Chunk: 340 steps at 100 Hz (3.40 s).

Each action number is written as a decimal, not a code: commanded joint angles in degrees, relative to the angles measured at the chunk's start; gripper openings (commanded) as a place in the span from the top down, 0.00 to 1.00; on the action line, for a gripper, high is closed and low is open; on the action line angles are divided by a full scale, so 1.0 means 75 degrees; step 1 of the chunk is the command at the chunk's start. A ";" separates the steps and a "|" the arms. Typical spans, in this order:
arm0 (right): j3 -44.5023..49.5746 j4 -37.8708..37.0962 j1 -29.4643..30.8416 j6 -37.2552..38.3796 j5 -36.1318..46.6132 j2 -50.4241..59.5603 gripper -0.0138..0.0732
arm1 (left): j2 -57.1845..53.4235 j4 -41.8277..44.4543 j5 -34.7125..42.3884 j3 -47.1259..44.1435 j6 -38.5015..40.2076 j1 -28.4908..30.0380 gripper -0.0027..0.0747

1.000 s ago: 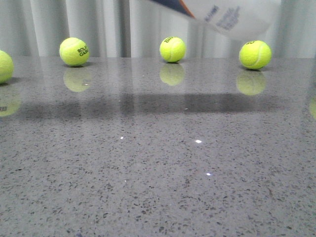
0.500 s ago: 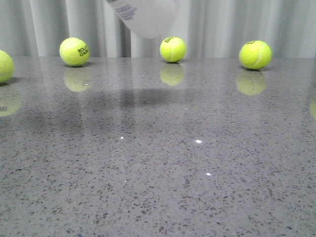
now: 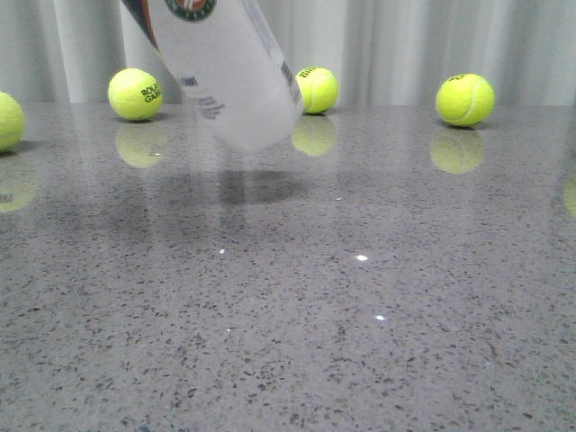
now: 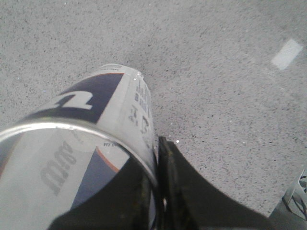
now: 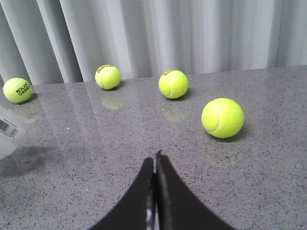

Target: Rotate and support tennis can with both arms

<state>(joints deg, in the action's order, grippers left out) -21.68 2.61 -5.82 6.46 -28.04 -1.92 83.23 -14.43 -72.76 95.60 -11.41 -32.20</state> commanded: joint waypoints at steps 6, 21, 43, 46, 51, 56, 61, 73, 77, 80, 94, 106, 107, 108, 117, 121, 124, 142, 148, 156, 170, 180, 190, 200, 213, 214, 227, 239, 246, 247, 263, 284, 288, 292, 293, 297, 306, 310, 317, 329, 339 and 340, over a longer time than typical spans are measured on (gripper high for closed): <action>-0.0164 0.0004 0.0045 -0.0042 0.0625 -0.0092 0.92 | 0.0058 0.0032 -0.0047 0.0237 0.0053 -0.0057 0.99; -0.0164 0.0004 0.0045 -0.0042 0.0625 -0.0092 0.92 | 0.0207 0.0066 -0.0047 0.0237 0.0053 -0.0057 0.99; -0.0164 0.0004 0.0045 -0.0042 0.0625 -0.0092 0.92 | 0.0253 0.0078 -0.0047 0.0237 0.0053 -0.0024 0.98; -0.0164 0.0004 0.0045 -0.0042 0.0625 -0.0092 0.92 | 0.0253 0.0078 -0.0047 0.0237 0.0053 -0.0024 0.96; -0.0164 0.0004 0.0045 -0.0042 0.0625 -0.0092 0.92 | 0.0253 0.0078 -0.0047 0.0237 0.0053 -0.0024 0.91; -0.0164 0.0004 0.0045 -0.0042 0.0625 -0.0092 0.92 | 0.0253 0.0078 -0.0047 0.0237 0.0039 -0.0024 0.84; -0.0164 0.0004 0.0045 -0.0042 0.0625 -0.0092 0.92 | 0.0253 0.0078 -0.0047 0.0237 0.0027 -0.0024 0.79; -0.0164 0.0004 0.0045 -0.0042 0.0625 -0.0092 0.92 | 0.0253 0.0078 0.0070 0.0237 0.0027 -0.0024 0.64; -0.0164 0.0004 0.0045 -0.0042 0.0625 -0.0092 0.92 | 0.0253 0.0078 0.0091 0.0237 0.0027 -0.0024 0.57; -0.0164 0.0004 0.0045 -0.0042 0.0625 -0.0092 0.92 | 0.0253 0.0078 0.0151 0.0237 0.0027 -0.0024 0.53; -0.0164 0.0004 0.0045 -0.0042 0.0625 -0.0092 0.92 | 0.0253 0.0078 0.0471 0.0237 0.0027 -0.0024 0.34; -0.0164 0.0004 0.0045 -0.0042 0.0625 -0.0092 0.92 | 0.0253 0.0078 0.0949 0.0237 0.0027 -0.0024 0.33; -0.0164 0.0004 0.0045 -0.0042 0.0625 -0.0092 0.92 | 0.0253 0.0078 0.0983 0.0237 0.0027 -0.0024 0.33; -0.0164 0.0004 0.0045 -0.0042 0.0625 -0.0092 0.92 | 0.0253 0.0078 0.1048 0.0237 0.0027 -0.0024 0.33; -0.0164 0.0004 0.0045 -0.0042 0.0625 -0.0092 0.92 | 0.0253 0.0078 0.1423 0.0237 0.0027 -0.0024 0.33; -0.0164 0.0004 0.0045 -0.0042 0.0625 -0.0092 0.92 | 0.0253 0.0078 0.1578 0.0237 0.0027 -0.0024 0.33; -0.0164 0.0004 0.0045 -0.0042 0.0625 -0.0092 0.92 | 0.0253 0.0078 0.1643 0.0237 0.0027 -0.0024 0.33; -0.0164 0.0004 0.0045 -0.0042 0.0625 -0.0092 0.92 | 0.0271 0.0078 0.2036 0.0237 0.0027 -0.0024 0.33; -0.0164 0.0004 0.0045 -0.0042 0.0625 -0.0092 0.92 | 0.0271 0.0078 0.2064 0.0237 0.0027 -0.0024 0.33; -0.0164 0.0004 0.0045 -0.0042 0.0625 -0.0092 0.92 | 0.0275 0.0078 0.2132 0.0237 0.0027 -0.0024 0.33; -0.0164 0.0004 0.0045 -0.0042 0.0625 -0.0092 0.92 | 0.0275 0.0078 0.2312 0.0237 0.0027 -0.0024 0.33; -0.0164 0.0004 0.0045 -0.0042 0.0625 -0.0092 0.92 | 0.0275 0.0078 0.2357 0.0237 0.0027 -0.0024 0.33; -0.0164 0.0004 0.0045 -0.0042 0.0625 -0.0092 0.92 | 0.0275 0.0078 0.2425 0.0237 -0.0023 -0.0024 0.33; -0.0164 0.0004 0.0045 -0.0042 0.0625 -0.0092 0.92 | 0.0223 0.0078 0.2800 0.0237 -0.0042 -0.0024 0.35; -0.0164 0.0004 0.0045 -0.0042 0.0625 -0.0092 0.92 | -0.0005 0.0078 0.3409 0.0222 -0.0284 -0.0039 0.46; -0.0164 0.0004 0.0045 -0.0042 0.0625 -0.0092 0.92 | -0.0026 0.0078 0.3441 0.0207 -0.0284 -0.0039 0.49; -0.0164 0.0004 0.0045 -0.0042 0.0625 -0.0092 0.92 | -0.0577 0.0078 0.4474 -0.0384 -0.0284 -0.0039 0.75; -0.0164 0.0004 0.0045 -0.0042 0.0625 -0.0092 0.92 | -0.1232 0.0078 0.5723 -0.1413 -0.0284 -0.0039 1.00; -0.0164 0.0004 0.0045 -0.0042 0.0625 -0.0092 0.92 | -0.1626 0.0078 0.6197 -0.1987 -0.0284 -0.0039 0.99; -0.0164 0.0004 0.0045 -0.0042 0.0625 -0.0092 0.92 | -0.1663 0.0078 0.6233 -0.2043 -0.0284 -0.0039 0.99; -0.0164 0.0004 0.0045 -0.0042 0.0625 -0.0092 0.92 | -0.2508 0.0078 0.6740 -0.3256 -0.0284 -0.0039 0.99; -0.0164 0.0004 0.0045 -0.0042 0.0625 -0.0092 0.92 | -0.3544 0.0215 0.7732 -0.4985 -0.0284 -0.0039 0.99; -0.0164 0.0004 0.0045 -0.0042 0.0625 -0.0092 0.92 | -0.3737 0.0255 0.7876 -0.5305 -0.0284 -0.0039 0.99; -0.0164 0.0004 0.0045 -0.0042 0.0625 -0.0092 0.92 | -0.3927 0.0334 0.7981 -0.5564 -0.0284 -0.0039 0.99; -0.0164 0.0004 0.0045 -0.0042 0.0625 -0.0092 0.92 | -0.3959 0.0354 0.8019 -0.5664 -0.0284 -0.0039 0.99; -0.0164 0.0004 0.0045 -0.0042 0.0625 -0.0092 0.92 | -0.4153 0.0372 0.8108 -0.5959 -0.0284 -0.0039 0.99; -0.0164 0.0004 0.0045 -0.0042 0.0625 -0.0092 0.92 | -0.4534 0.0492 0.8324 -0.6523 -0.0284 -0.0024 0.99; -0.0164 0.0004 0.0045 -0.0042 0.0625 -0.0092 0.92 | -0.4689 0.0557 0.8379 -0.6781 -0.0284 -0.0024 0.99; -0.0164 0.0004 0.0045 -0.0042 0.0625 -0.0092 0.92 | -0.5027 0.0549 0.8397 -0.7162 -0.0185 0.0046 0.99; -0.0164 0.0004 0.0045 -0.0042 0.0625 -0.0092 0.92 | -0.5646 0.0565 0.8443 -0.7718 -0.0158 0.0387 0.99; -0.0164 0.0004 0.0045 -0.0042 0.0625 -0.0092 0.92 | -0.6167 0.0565 0.8753 -0.8230 -0.0158 0.0618 0.99; -0.0164 0.0004 0.0045 -0.0042 0.0625 -0.0092 0.92 | -0.6200 0.0565 0.8815 -0.8266 -0.0158 0.0651 0.99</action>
<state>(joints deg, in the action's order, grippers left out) -21.68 2.61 -5.82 6.46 -28.04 -1.92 39.88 -10.00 -13.60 34.80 -13.33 -28.65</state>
